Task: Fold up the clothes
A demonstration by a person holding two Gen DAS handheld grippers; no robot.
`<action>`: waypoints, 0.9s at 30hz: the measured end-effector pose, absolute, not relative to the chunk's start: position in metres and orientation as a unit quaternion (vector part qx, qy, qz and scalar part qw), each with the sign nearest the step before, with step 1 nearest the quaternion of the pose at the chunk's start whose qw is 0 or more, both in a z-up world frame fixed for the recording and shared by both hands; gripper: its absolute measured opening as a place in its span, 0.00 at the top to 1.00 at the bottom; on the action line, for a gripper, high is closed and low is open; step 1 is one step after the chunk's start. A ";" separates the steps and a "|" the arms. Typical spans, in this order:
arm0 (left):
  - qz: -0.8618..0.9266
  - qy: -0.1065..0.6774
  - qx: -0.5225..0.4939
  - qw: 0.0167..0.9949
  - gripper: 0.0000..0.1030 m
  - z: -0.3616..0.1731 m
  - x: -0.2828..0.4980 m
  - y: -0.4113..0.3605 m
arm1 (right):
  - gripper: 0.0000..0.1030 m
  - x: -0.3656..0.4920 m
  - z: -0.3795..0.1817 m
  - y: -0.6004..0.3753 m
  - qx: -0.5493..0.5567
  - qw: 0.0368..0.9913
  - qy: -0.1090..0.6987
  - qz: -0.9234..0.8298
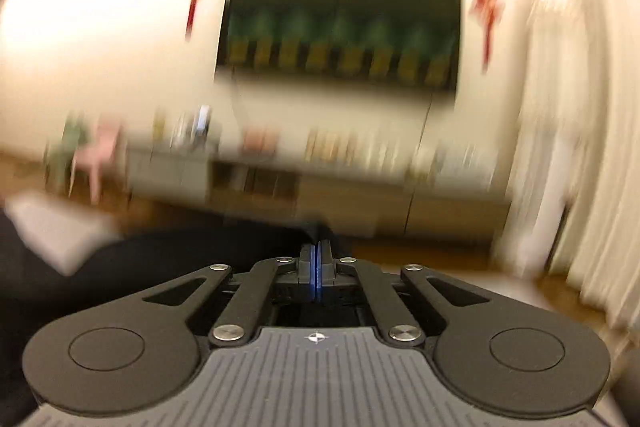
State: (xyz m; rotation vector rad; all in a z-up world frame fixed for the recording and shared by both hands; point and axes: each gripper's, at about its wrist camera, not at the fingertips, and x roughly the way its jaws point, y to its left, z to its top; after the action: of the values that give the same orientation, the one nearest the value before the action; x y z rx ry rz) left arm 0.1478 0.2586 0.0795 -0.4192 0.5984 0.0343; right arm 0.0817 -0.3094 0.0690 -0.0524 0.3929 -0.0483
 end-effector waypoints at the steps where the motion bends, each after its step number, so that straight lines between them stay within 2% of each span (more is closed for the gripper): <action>1: 0.023 0.325 -0.204 0.923 0.92 0.064 0.155 0.258 | 1.00 0.093 0.048 -0.312 -0.015 0.969 0.246 -0.010; 2: 0.018 0.341 -0.201 0.918 0.90 0.054 0.159 0.257 | 0.99 0.101 0.030 -0.313 -0.010 0.957 0.290 0.000; 3: 0.012 0.355 -0.199 0.914 0.87 0.046 0.162 0.255 | 0.89 0.107 0.018 -0.313 -0.014 0.947 0.320 -0.001; 4: 0.013 0.361 -0.196 0.912 0.79 0.042 0.162 0.253 | 0.77 0.110 0.010 -0.313 -0.020 0.941 0.338 -0.005; 6: 0.006 0.361 -0.195 0.912 0.61 0.036 0.162 0.246 | 0.10 0.108 0.007 -0.315 -0.033 0.940 0.339 -0.034; 7: -0.002 0.362 -0.195 0.911 0.44 0.035 0.162 0.244 | 0.02 0.105 0.009 -0.318 -0.033 0.943 0.325 -0.059; 8: -0.006 0.361 -0.196 0.912 0.28 0.037 0.163 0.242 | 0.01 0.101 0.010 -0.321 -0.030 0.944 0.320 -0.074; 10: -0.002 0.367 -0.191 0.910 0.11 0.032 0.177 0.231 | 0.01 0.099 0.006 -0.327 -0.015 0.939 0.333 -0.081; 13: 0.004 0.379 -0.156 0.912 0.11 0.020 0.192 0.215 | 0.03 0.104 -0.010 -0.325 0.000 0.930 0.359 -0.078; 14: 0.007 0.383 -0.139 0.913 0.20 0.015 0.195 0.209 | 0.20 0.107 -0.018 -0.324 0.004 0.927 0.368 -0.076; 15: 0.009 0.386 -0.122 0.914 0.36 0.010 0.197 0.204 | 0.58 0.110 -0.023 -0.323 0.014 0.925 0.373 -0.073; 16: 0.011 0.390 -0.104 0.915 0.73 0.005 0.200 0.199 | 0.70 0.113 -0.024 -0.323 0.032 0.925 0.373 -0.068; 17: 0.008 0.393 -0.098 0.914 0.86 0.003 0.202 0.198 | 0.91 0.117 -0.023 -0.321 0.029 0.927 0.368 -0.069; 18: 0.011 0.389 -0.107 0.915 0.91 0.006 0.202 0.202 | 1.00 0.121 -0.017 -0.313 0.000 0.931 0.358 -0.076; 21: 0.028 0.332 -0.137 0.933 0.94 0.035 0.189 0.224 | 1.00 0.128 0.020 -0.295 -0.064 0.946 0.303 -0.094; 25: 0.040 0.202 -0.179 0.962 0.95 0.097 0.144 0.255 | 1.00 0.114 0.123 -0.247 -0.189 0.967 0.143 -0.097; 27: 0.055 0.138 -0.188 0.971 0.95 0.119 0.118 0.268 | 1.00 0.102 0.156 -0.218 -0.248 0.961 0.074 -0.094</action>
State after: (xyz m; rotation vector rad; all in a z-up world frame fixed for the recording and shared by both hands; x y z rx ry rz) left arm 0.1179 0.2682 0.1193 -0.3806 0.2791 0.1117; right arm 0.1015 -0.2184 0.1560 -0.5019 0.1490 -0.1902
